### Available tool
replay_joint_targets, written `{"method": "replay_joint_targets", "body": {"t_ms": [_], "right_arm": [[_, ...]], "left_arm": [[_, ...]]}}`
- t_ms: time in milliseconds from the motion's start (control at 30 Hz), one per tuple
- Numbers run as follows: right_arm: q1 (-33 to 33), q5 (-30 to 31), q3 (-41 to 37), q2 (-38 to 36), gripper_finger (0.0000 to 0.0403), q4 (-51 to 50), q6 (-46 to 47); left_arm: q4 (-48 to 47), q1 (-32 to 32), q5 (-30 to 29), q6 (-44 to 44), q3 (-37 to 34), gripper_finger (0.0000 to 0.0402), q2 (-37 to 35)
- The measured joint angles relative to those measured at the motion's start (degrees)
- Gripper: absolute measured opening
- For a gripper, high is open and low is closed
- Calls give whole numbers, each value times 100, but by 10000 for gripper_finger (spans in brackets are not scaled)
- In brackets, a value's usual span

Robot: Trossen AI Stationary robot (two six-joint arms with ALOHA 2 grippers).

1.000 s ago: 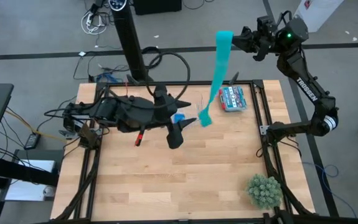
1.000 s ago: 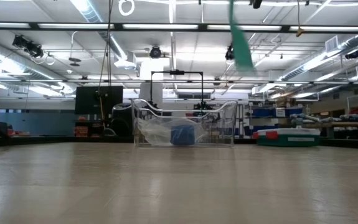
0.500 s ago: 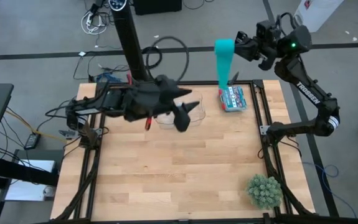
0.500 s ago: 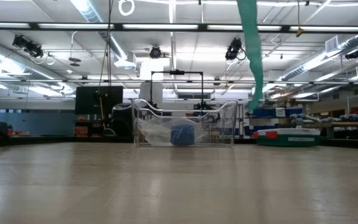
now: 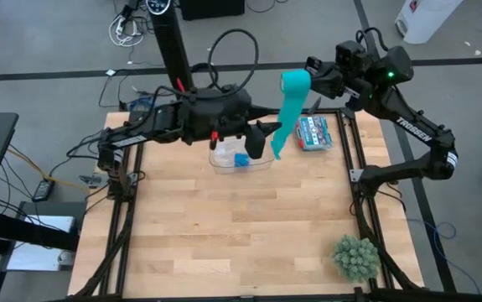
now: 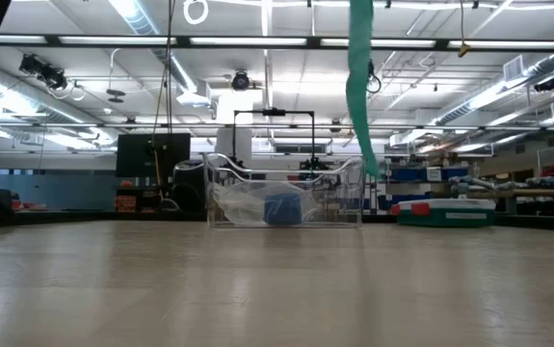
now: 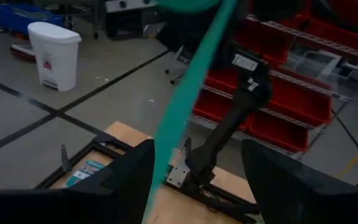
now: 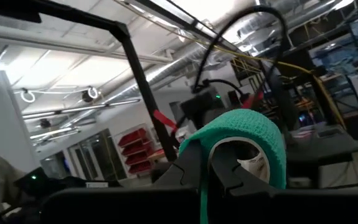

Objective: Roll bandage
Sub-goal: Roll the sky blue bandage

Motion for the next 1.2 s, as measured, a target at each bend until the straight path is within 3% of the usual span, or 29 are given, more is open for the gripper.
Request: {"method": "replay_joint_targets", "body": {"t_ms": [467,767,1000,1200], "right_arm": [[411,581,2,9,0,-23,-275],[559,1012,2,11,0,43,-307],[671,1255,4,13,0,126,-232],[784,1247,4,13,0,47,-242]], "left_arm": [[142,79,155,267,0,243,-9],[48,79,256,437,0,205,-9],[23,79,283,410,2,146,75],[24,146,457,109,-2,17,203]]}}
